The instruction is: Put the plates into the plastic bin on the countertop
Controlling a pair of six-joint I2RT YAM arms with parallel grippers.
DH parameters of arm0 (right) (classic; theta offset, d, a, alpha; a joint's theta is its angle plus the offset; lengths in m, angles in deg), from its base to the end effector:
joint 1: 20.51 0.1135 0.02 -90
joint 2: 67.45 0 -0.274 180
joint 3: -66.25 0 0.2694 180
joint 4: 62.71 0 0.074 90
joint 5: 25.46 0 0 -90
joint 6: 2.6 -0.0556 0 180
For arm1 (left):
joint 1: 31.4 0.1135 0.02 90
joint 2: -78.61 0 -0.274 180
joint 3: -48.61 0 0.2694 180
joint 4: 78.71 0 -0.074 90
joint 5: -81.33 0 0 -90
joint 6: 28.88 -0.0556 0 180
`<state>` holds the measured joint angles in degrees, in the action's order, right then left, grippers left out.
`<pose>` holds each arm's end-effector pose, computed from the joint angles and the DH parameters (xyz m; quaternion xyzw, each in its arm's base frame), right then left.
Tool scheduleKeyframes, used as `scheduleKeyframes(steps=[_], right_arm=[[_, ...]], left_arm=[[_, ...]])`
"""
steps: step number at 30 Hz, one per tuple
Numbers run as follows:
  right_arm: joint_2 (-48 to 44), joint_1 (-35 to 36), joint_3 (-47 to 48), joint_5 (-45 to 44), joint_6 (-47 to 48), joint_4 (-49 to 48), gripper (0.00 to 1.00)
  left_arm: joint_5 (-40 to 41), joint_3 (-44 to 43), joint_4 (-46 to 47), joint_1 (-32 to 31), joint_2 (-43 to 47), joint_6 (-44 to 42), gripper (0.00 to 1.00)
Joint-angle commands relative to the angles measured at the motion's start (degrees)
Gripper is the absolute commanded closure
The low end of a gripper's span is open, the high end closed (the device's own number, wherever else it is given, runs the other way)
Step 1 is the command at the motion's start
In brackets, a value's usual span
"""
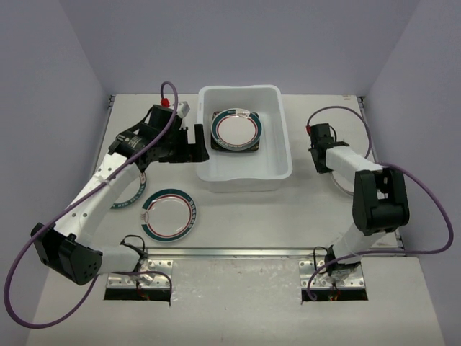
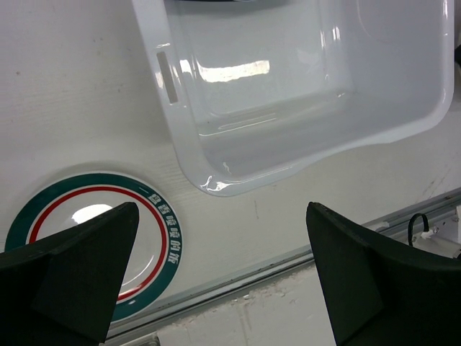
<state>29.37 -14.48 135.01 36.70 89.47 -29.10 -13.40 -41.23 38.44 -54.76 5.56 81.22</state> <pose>0.3495 0.0108 0.1504 -0.0077 0.9429 -0.2249 0.2454 0.2624 -0.1183 0.3602 0.0418 0.9258 -0.1739 0.3331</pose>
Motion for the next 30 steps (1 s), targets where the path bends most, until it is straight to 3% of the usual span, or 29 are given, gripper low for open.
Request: scheduleKeyframes(steps=[1, 7, 13, 17, 22, 30], right_arm=[[-6.8, 0.6, 8.1, 0.2, -0.1, 2.9, 1.0], [-10.6, 2.2, 11.5, -0.1, 2.0, 6.3, 1.0], [-14.0, 10.7, 19.4, -4.1, 12.7, 6.9, 1.0], [-13.7, 20.0, 26.7, 3.8, 18.7, 7.8, 1.0], [-6.9, 30.0, 32.4, 14.4, 27.2, 6.4, 1.0], [6.9, 32.6, 38.5, 23.2, 33.2, 2.0, 1.0]], left_arm=[[3.4, -4.7, -1.0, -0.4, 0.5, -1.5, 0.0], [3.8, -4.2, -0.6, -0.4, 0.6, -0.8, 0.0], [4.3, -3.9, 0.1, -0.4, 0.6, -0.1, 0.0], [13.2, -5.8, -0.7, 1.3, -0.1, 4.5, 0.0], [21.8, -8.2, -5.2, 6.5, 0.0, 20.0, 0.0], [20.8, -7.4, -7.1, 9.0, 2.7, 22.1, 0.0]])
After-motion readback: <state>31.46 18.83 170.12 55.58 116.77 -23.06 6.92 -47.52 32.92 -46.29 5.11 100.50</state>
